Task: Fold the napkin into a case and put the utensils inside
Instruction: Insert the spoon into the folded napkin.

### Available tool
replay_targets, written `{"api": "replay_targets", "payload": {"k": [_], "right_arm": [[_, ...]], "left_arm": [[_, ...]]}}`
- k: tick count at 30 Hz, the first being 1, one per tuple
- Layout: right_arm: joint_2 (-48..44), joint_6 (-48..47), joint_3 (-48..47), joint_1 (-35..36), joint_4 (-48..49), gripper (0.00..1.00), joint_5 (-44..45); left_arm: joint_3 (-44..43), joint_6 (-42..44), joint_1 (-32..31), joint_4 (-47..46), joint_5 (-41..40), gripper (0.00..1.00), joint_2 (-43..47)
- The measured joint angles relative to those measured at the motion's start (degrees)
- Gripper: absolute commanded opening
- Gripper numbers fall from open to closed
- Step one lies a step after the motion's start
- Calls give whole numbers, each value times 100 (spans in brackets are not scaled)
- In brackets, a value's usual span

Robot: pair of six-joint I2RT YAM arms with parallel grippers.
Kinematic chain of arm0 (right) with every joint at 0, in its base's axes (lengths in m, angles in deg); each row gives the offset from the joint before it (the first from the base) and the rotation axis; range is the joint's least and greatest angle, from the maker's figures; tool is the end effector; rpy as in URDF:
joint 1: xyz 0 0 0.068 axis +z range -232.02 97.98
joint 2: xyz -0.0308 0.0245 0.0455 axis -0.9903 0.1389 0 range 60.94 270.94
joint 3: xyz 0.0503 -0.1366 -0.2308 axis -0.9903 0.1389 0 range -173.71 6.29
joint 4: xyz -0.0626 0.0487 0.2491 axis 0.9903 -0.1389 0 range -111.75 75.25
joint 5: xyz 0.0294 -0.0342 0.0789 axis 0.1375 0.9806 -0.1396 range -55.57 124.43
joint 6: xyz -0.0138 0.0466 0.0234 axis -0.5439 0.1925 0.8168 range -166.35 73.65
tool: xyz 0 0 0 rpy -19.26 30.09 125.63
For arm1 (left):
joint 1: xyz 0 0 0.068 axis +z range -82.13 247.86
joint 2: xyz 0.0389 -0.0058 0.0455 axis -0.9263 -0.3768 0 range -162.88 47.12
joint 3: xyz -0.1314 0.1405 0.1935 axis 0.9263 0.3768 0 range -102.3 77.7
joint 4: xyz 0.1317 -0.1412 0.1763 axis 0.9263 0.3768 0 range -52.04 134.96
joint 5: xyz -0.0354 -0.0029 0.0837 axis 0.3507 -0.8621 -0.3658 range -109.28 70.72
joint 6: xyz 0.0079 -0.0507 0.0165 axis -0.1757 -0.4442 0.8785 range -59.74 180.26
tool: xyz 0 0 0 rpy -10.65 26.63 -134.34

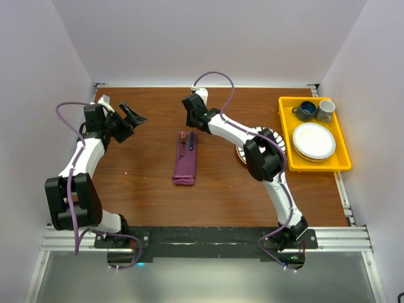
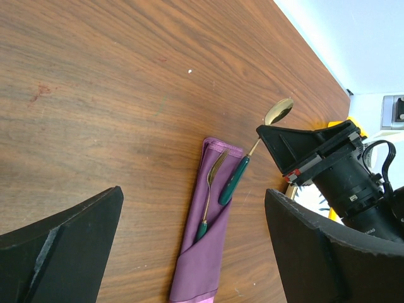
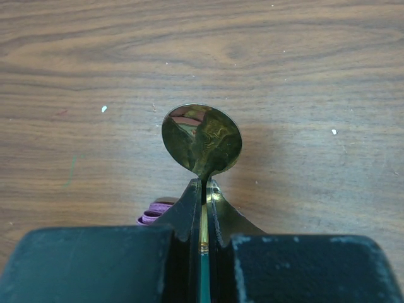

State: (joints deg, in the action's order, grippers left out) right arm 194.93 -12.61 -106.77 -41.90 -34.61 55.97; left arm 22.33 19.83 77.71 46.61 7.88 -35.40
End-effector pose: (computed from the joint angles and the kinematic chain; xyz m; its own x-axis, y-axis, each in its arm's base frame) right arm 0.4173 0.3346 0.2020 -0.6303 0.1445 -0.7628 -0.0441 0.9743 0.2209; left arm 0.3150 0.0381 0.2551 -0.5765 -0.6857 -0.4443 -0.2119 0.6506 -0.7292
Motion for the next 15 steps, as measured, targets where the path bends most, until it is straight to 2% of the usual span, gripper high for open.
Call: {"api": "replay_targets", "payload": {"k": [15], "right_arm": [[33,238,-352,151,-896,0,-24]], "left_arm": [[48,-2,0,-4,-46,100,-90]]}}
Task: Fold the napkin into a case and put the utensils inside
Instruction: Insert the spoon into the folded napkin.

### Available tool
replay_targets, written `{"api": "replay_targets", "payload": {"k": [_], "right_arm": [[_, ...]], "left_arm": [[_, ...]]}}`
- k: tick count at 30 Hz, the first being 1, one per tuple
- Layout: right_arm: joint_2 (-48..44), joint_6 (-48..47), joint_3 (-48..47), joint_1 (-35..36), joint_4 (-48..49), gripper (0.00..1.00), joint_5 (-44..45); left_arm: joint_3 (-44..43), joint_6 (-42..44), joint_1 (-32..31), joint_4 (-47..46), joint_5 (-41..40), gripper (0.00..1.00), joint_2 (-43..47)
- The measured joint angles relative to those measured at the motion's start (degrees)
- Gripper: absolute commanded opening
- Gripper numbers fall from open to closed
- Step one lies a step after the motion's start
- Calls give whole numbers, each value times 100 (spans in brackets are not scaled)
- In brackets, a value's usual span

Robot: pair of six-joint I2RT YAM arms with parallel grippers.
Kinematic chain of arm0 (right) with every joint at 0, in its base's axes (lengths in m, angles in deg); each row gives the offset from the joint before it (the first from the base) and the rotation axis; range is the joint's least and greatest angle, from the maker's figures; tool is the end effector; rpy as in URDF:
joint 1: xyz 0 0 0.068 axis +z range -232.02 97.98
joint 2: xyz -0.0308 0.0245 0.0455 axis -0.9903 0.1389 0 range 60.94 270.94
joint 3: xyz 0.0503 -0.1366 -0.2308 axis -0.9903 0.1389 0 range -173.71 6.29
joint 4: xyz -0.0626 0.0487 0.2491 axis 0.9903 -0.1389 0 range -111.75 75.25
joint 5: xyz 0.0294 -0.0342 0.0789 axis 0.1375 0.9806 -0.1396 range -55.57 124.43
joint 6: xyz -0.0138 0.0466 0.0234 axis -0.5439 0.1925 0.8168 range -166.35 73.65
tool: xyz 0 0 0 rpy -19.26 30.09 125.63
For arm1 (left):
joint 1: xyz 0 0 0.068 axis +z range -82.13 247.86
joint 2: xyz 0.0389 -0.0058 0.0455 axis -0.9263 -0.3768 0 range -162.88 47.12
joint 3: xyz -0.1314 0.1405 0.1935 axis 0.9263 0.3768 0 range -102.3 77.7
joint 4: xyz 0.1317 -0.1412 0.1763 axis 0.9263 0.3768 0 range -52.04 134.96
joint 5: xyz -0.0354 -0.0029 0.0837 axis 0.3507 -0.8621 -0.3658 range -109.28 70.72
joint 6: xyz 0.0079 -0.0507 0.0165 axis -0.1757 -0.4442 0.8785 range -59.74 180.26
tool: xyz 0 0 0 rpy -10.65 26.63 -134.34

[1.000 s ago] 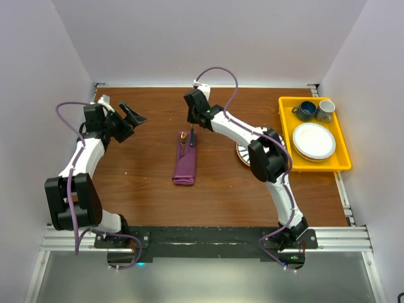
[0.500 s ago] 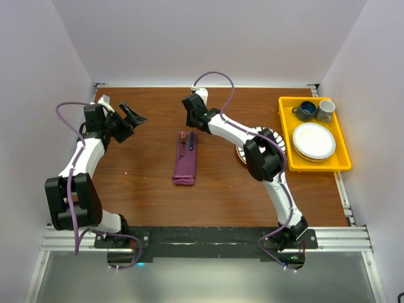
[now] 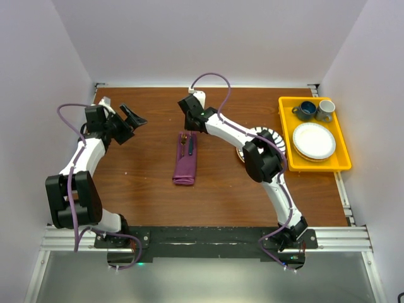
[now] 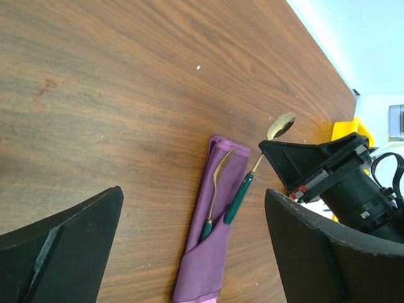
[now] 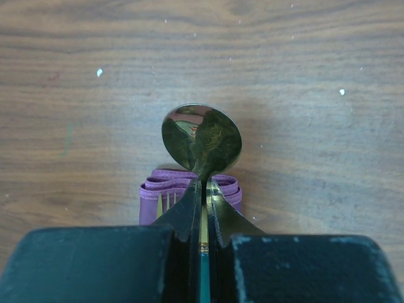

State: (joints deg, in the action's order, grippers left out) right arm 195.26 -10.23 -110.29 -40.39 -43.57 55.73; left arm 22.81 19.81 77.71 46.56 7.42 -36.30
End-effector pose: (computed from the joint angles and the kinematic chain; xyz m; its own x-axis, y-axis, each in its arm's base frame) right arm 0.4046 0.3422 0.2070 -0.6932 0.1187 -0.7109 -0.0291 0.9809 0.1921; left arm 0.3162 0.0386 0.2477 -0.5824 -0.6894 -0.4308 -0.2335 0.6495 -0.7237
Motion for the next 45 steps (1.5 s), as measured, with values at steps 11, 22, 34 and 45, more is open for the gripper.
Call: {"api": "replay_targets", "payload": {"k": [11,22,34,45], "right_arm": [[68,-31,-68,9,7,0,11],[149,-164,-201,4,188,0,74],[155,-229,-114,4,367,0,133],[155,-46,50,11,214,0,105]], "left_arm": [[136,0,0,4,-2,100,0],[136,22,0,11,-20,100,0],[138,24,0,15,-37,100,0],[243,11,0,15,-42,100,0]]}}
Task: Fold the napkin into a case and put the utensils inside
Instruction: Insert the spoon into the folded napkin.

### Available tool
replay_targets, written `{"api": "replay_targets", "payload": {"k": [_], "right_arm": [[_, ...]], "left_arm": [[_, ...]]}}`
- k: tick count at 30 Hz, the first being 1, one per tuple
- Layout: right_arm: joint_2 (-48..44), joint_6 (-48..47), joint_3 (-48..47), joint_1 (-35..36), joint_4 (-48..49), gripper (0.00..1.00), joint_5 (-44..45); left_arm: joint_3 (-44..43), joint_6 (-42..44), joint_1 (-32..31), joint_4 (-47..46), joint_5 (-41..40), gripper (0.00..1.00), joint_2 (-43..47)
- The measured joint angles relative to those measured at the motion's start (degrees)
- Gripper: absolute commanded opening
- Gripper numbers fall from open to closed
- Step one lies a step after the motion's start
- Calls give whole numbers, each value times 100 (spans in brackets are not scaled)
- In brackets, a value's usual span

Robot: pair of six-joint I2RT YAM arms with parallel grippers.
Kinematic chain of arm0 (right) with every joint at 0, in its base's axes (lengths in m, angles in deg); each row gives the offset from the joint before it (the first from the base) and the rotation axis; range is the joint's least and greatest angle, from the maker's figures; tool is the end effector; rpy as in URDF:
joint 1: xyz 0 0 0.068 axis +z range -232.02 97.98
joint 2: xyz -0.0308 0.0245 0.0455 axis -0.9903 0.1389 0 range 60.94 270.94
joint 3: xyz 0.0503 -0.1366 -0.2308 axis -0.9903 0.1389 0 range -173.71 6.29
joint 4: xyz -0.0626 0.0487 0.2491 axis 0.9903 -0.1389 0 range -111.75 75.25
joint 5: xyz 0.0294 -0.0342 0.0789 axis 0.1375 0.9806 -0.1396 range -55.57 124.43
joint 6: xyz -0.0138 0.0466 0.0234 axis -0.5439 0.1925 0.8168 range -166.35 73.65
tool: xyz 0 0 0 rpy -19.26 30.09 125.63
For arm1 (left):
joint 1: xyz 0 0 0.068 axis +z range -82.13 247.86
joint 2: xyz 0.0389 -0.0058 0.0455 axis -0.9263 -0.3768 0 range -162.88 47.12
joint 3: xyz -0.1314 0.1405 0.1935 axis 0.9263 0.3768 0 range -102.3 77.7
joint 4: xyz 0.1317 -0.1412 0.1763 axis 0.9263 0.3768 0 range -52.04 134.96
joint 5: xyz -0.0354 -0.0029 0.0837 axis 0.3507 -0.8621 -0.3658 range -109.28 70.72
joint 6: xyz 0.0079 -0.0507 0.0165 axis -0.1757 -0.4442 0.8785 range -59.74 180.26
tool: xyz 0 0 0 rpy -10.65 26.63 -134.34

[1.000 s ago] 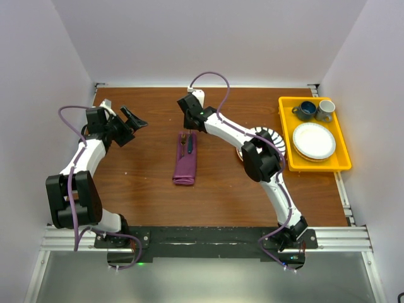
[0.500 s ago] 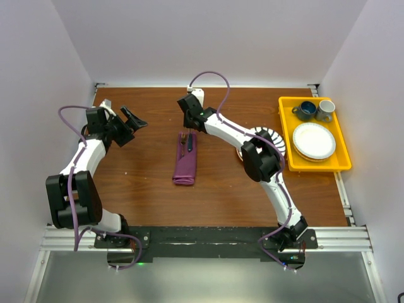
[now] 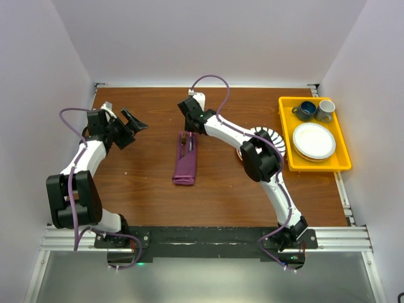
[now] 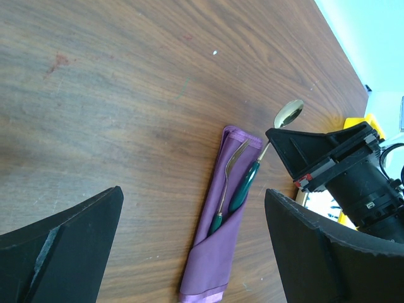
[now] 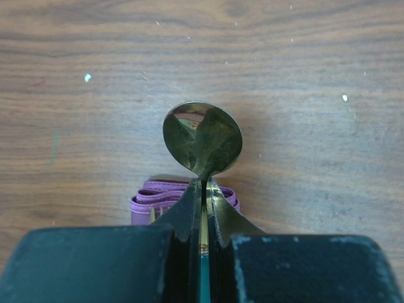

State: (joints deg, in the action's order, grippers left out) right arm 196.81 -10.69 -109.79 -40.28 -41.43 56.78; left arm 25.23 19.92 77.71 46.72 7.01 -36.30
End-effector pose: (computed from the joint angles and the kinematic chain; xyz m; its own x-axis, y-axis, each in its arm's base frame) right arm 0.4074 0.3454 0.1933 -0.6846 0.1118 -0.7203 -0.0260 0.9838 0.1774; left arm 0.3104 0.0378 0.2336 -0.5978 -0.6928 -0.4032 -0.2685 0.6470 -0.7137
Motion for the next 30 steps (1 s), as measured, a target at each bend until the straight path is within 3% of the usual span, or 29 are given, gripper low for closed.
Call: {"api": "replay_targets", "payload": {"k": [20,23,24,27,29,30], "right_arm": [[-13,332,262,125,-546,0,-98],[-15,343,319,151,-566,0,-98],[-15,343,339,157,-562,0,-96],[-20,339,396,173,-542,0,-96],[-28,337,433,177,-509,0,-96],[-44,337,461,177,-487,0,-98]], "left_arm": [[345,-61,0,-24,-122,100,11],[437,-20,0,-103,-57,79,15],[459,52,0,-149,24,55,11],[448,334,-15,-415,330,24,-144],[348,503,-55,-579,542,22,-446],[240,579,-103,-632,645,25,-664]]}}
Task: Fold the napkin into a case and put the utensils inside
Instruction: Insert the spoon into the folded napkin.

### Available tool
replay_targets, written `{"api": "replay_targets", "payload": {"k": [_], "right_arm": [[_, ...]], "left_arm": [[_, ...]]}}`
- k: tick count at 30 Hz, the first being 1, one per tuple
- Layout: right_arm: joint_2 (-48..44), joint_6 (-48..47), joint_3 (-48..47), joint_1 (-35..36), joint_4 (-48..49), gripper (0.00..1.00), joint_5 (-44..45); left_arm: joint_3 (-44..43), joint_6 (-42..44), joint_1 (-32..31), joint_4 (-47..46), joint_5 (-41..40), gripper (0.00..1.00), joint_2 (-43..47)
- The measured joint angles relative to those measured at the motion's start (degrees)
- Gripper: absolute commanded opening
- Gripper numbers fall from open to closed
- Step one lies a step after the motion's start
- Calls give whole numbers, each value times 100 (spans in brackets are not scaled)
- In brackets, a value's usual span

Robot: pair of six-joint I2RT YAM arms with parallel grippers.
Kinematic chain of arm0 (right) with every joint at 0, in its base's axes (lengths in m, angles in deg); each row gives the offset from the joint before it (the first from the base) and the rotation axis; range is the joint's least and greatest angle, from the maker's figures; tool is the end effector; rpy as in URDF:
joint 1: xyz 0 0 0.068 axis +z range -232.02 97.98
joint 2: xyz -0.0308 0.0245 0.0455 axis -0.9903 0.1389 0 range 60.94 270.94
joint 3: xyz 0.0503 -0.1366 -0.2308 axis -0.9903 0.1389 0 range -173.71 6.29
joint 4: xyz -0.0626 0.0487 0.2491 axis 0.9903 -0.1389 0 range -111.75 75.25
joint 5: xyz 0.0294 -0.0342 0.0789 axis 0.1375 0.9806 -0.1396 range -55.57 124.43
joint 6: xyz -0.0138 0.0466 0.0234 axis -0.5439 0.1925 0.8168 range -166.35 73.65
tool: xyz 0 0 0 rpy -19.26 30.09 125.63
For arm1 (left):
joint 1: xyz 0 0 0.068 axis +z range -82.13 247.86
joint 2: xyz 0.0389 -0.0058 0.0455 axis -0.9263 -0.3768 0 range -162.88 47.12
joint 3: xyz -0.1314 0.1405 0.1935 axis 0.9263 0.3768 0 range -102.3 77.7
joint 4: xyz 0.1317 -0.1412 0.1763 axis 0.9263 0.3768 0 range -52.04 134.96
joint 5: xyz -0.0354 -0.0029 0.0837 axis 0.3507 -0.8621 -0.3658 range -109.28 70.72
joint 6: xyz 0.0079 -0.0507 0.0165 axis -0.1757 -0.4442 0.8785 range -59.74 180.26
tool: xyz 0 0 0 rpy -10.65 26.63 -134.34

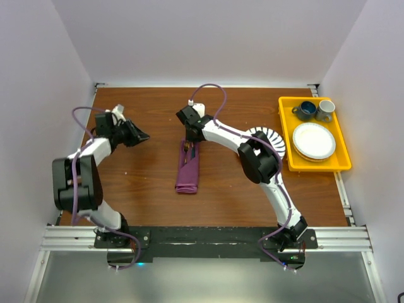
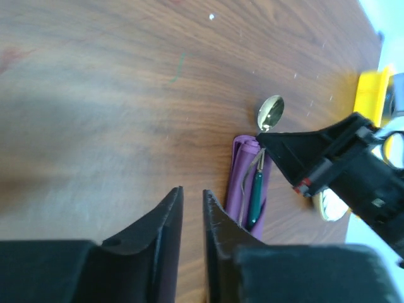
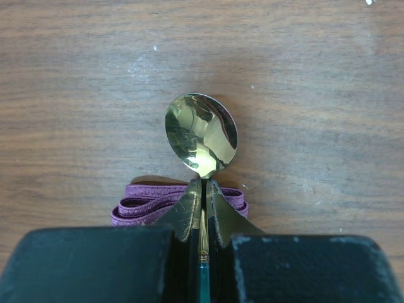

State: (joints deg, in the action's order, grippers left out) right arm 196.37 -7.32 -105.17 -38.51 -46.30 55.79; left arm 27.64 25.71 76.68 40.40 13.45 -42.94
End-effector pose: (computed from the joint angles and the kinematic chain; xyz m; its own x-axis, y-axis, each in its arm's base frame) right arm 0.3839 0.3465 0.1657 -0.7740 0.0739 -0.6289 -0.0053 0.9924 0.1231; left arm 0.3225 0.0305 0.1959 -0.6997 -0.5913 -0.4009 -0.1596 0.6764 -0.7190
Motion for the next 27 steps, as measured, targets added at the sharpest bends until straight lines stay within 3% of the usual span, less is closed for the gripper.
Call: {"api": "replay_targets", "payload": {"k": [3,6,14,22,27], "right_arm": [[-31,0,55,0,11,0,-2],[-61,0,103,0,26,0,-2],[-92,-2,138,0,24,0,0],[-94,-4,146,0,24,0,-4],[-94,-4,146,0,24,0,-7]], "left_arm": [[-533,271,-269,-4,184,42,-796],[-866,420,-682,-125,289,45,-1349],[-1115,417,-1635,-579,466,44,-2046],[-1113,369,-1762,-887,487,43,-2267],[-1108,251,-1825,-1182,557,35,-2350]]}}
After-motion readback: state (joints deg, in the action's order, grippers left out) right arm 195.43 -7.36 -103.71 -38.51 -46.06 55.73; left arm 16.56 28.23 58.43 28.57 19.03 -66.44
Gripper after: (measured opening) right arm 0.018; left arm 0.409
